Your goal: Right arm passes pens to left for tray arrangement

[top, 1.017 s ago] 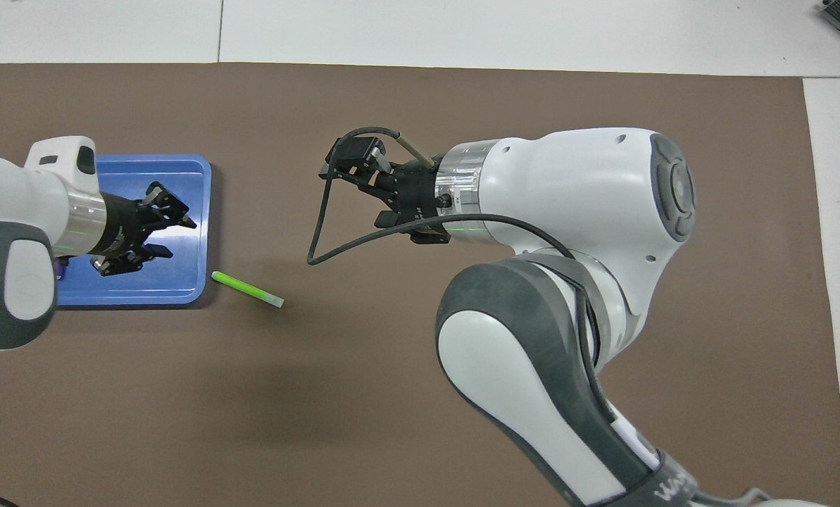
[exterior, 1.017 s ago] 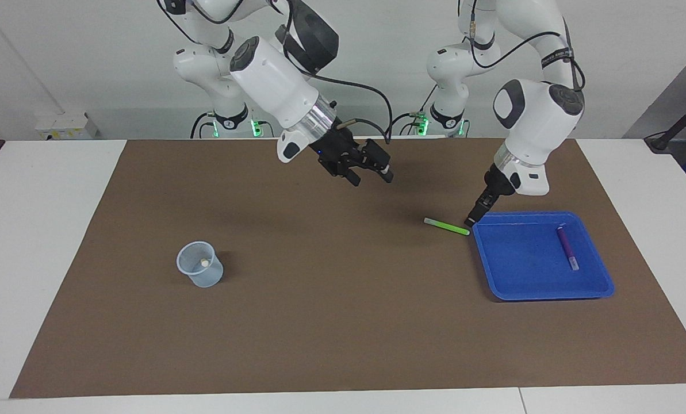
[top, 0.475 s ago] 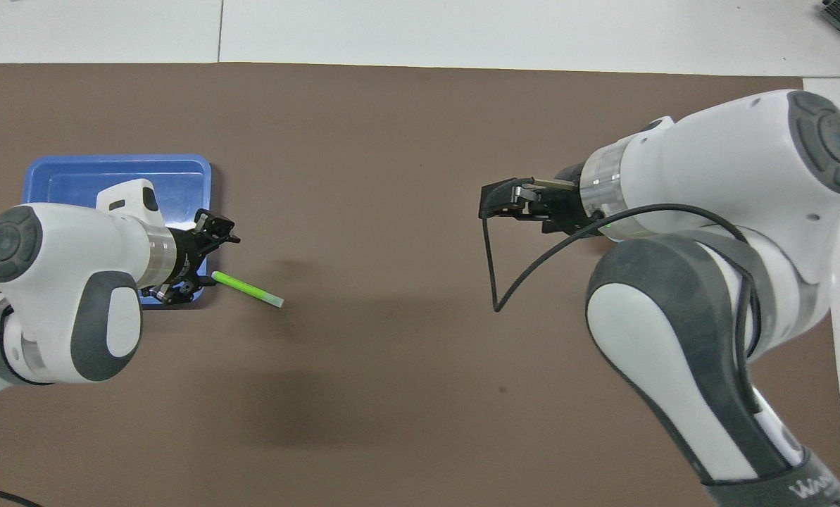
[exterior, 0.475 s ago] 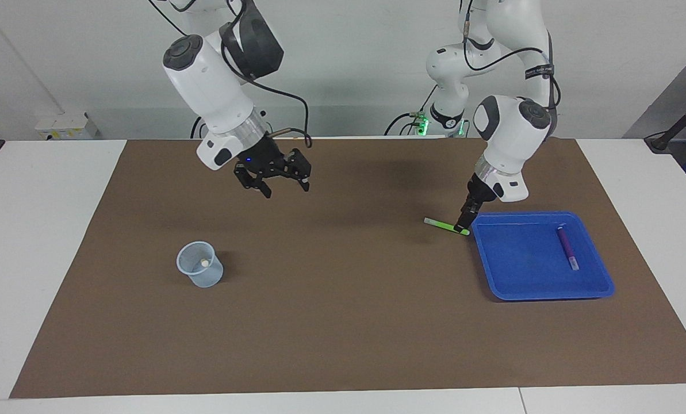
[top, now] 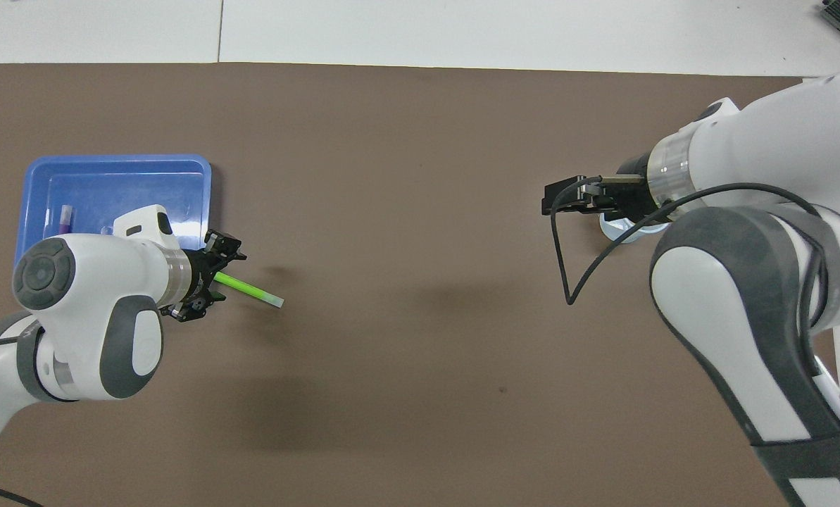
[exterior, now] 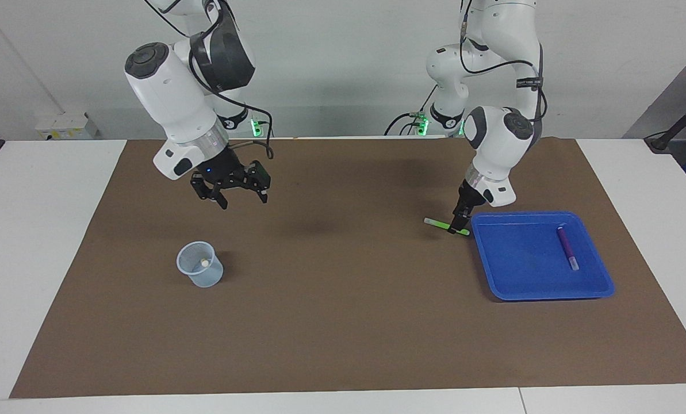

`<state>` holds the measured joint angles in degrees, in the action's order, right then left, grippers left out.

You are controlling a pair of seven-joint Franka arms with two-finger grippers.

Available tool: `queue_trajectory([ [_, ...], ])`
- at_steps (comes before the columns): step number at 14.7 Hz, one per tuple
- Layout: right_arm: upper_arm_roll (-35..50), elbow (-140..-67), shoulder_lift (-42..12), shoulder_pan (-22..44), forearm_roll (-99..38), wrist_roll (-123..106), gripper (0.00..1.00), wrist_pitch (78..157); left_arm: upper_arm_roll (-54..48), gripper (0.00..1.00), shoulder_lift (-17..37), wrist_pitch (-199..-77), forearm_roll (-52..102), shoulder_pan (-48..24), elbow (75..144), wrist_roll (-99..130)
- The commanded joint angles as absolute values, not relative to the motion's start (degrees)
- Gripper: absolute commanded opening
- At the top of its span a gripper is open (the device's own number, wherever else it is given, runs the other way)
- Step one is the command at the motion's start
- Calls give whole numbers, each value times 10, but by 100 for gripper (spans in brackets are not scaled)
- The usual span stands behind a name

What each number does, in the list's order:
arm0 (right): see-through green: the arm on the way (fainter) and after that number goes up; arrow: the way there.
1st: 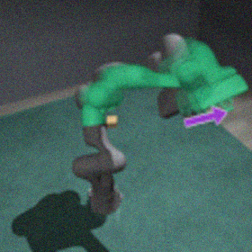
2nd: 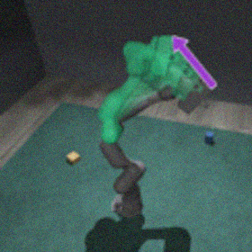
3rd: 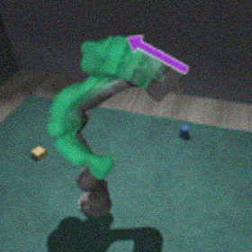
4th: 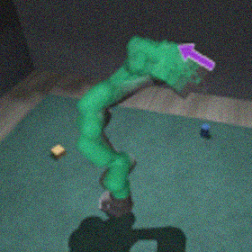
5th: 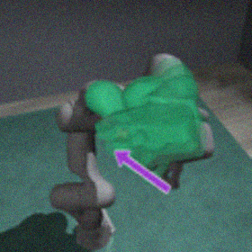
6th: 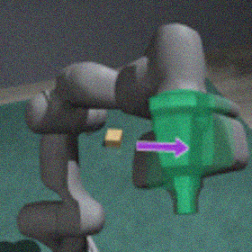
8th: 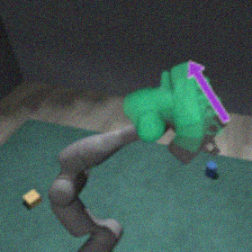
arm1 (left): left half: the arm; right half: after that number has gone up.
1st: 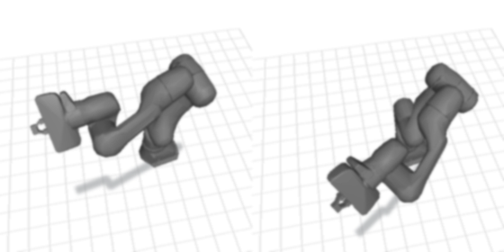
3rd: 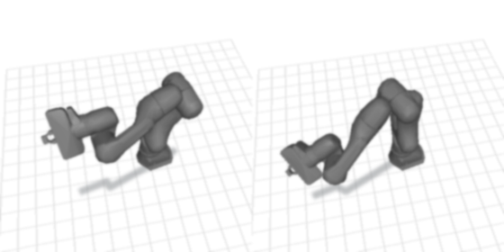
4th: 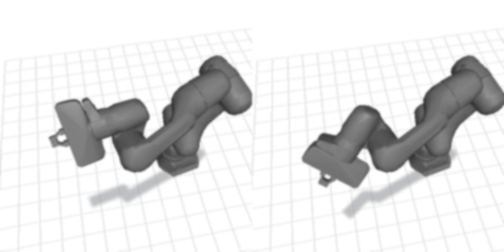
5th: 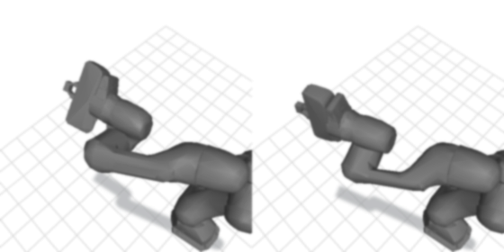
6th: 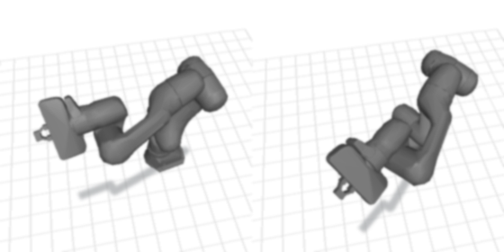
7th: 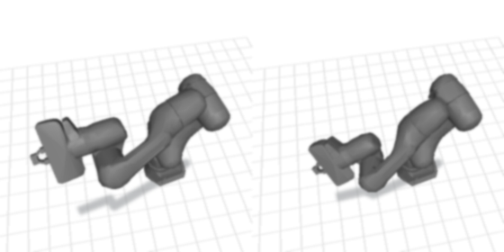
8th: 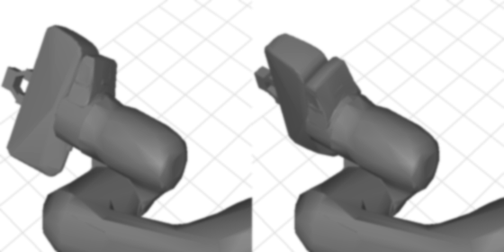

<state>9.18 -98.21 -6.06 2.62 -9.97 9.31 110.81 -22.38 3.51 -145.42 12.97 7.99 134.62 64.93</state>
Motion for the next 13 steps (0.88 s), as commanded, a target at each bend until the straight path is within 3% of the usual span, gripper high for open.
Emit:
queue_trajectory([
  [1,98,-992,-68,4,-84,36,100,1128,-216,76,75,-1518,120,47,1351,687],
  [3,98,-987,-83,-4,-62,-27,100,1127,-215,71,81,-1513,120,48,1351,684],
  [4,99,-984,-92,-5,-44,-40,100,1127,-215,56,80,-1511,120,49,1352,682],
  [6,99,-963,-111,-9,-17,-46,100,1125,-216,0,81,-1511,120,47,1353,688],
  [10,99,-902,-158,-25,2,-93,100,1112,-215,0,78,-1505,120,47,1346,722],
  [13,99,-870,-189,-33,8,-97,100,1107,-217,0,63,-1426,119,47,1303,749],
])
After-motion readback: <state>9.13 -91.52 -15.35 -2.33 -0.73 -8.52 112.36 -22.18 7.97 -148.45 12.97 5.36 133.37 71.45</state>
